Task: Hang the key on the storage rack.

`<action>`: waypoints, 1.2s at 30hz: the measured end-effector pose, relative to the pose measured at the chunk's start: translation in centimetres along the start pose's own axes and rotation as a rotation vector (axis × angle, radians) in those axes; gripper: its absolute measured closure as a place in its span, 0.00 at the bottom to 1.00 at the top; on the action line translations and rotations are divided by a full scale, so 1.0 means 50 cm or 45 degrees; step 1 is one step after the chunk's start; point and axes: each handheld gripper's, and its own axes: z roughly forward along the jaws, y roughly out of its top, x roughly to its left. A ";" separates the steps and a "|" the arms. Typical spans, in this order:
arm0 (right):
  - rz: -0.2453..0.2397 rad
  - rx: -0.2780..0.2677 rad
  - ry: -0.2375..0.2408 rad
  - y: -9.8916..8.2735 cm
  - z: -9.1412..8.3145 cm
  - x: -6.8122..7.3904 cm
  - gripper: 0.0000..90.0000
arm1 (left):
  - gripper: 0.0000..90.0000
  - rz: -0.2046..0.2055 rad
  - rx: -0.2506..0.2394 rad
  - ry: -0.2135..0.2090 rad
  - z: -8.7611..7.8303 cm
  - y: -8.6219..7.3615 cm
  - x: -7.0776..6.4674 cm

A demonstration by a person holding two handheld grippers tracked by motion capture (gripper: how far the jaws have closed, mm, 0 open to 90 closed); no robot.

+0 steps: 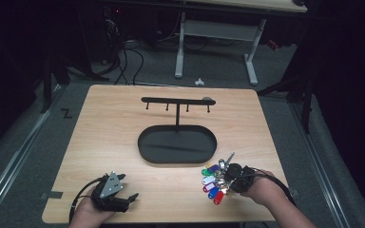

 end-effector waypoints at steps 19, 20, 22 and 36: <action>-0.012 -0.021 -0.116 0.007 -0.098 -0.018 0.97 | 0.20 0.000 0.005 0.003 0.001 0.000 0.000; -0.019 -0.016 -0.121 0.007 -0.101 -0.019 0.97 | 0.20 0.000 0.004 0.003 0.001 -0.001 0.000; -0.026 -0.010 -0.134 0.008 -0.107 -0.020 0.97 | 0.20 -0.001 0.005 0.002 0.001 -0.001 0.000; -0.010 -0.018 -0.167 0.007 -0.146 -0.032 0.97 | 0.20 0.002 0.008 0.000 0.001 0.000 0.000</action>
